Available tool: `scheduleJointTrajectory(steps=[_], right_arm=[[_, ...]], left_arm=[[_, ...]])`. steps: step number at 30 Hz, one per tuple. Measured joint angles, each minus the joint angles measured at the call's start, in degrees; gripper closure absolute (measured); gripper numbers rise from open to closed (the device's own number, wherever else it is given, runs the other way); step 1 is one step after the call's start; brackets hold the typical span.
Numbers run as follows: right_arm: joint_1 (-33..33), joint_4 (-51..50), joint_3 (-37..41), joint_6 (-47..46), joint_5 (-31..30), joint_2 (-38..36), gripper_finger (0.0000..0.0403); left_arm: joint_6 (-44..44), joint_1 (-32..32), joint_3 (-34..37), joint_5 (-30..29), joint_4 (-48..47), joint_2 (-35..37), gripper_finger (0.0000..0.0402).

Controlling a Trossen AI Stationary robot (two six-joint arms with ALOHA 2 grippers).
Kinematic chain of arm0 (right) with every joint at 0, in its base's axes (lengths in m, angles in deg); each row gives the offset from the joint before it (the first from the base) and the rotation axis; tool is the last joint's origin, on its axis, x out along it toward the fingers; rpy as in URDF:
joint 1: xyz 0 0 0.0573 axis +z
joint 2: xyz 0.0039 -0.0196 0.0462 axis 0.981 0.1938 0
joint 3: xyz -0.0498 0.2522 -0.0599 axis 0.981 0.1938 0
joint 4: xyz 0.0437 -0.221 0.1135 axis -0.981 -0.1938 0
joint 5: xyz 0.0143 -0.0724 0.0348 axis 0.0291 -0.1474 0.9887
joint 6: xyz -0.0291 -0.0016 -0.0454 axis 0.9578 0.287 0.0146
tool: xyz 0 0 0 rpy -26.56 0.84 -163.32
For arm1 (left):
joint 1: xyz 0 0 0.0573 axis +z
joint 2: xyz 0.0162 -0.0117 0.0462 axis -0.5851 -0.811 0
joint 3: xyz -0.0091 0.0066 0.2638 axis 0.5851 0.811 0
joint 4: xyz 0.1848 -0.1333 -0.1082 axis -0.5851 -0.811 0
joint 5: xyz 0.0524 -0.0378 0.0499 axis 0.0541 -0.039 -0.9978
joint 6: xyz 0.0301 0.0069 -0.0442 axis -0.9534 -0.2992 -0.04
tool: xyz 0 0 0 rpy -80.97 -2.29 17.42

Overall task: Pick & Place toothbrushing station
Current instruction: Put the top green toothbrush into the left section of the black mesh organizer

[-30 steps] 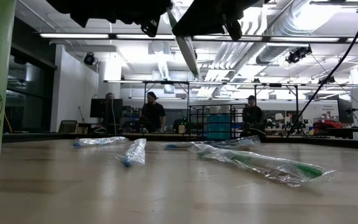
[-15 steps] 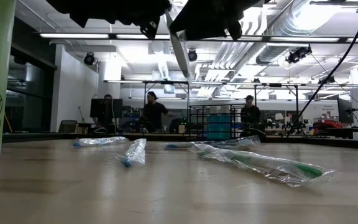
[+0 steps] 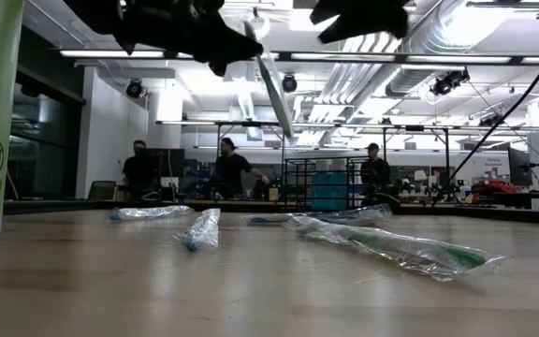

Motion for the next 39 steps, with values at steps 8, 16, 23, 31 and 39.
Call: scheduleJointTrajectory(steps=[8,16,23,31,39], right_arm=[[4.6,-11.2,0.0,-9.9,-0.1,-2.7,0.0242],[7.6,-12.5,0.0,-12.5,0.0,-2.8,0.0243],[10.6,-12.5,0.0,-13.1,-0.3,-2.8,0.0245],[10.5,-12.3,0.0,-13.1,-0.5,-2.8,0.0245],[10.7,-12.4,0.0,-14.6,-0.4,-2.8,0.0247]], left_arm=[[-0.4,4.0,-6.8,0.0,-1.1,-3.2,0.0395],[-1.6,7.9,-20.1,0.0,-8.9,-13.3,0.0395],[2.3,13.2,-21.7,-0.1,-6.8,-16.0,0.0395],[1.2,13.4,-21.7,-4.4,-7.2,-18.1,0.0395],[1.2,12.7,-21.7,-4.9,-7.0,-21.4,0.0395]])
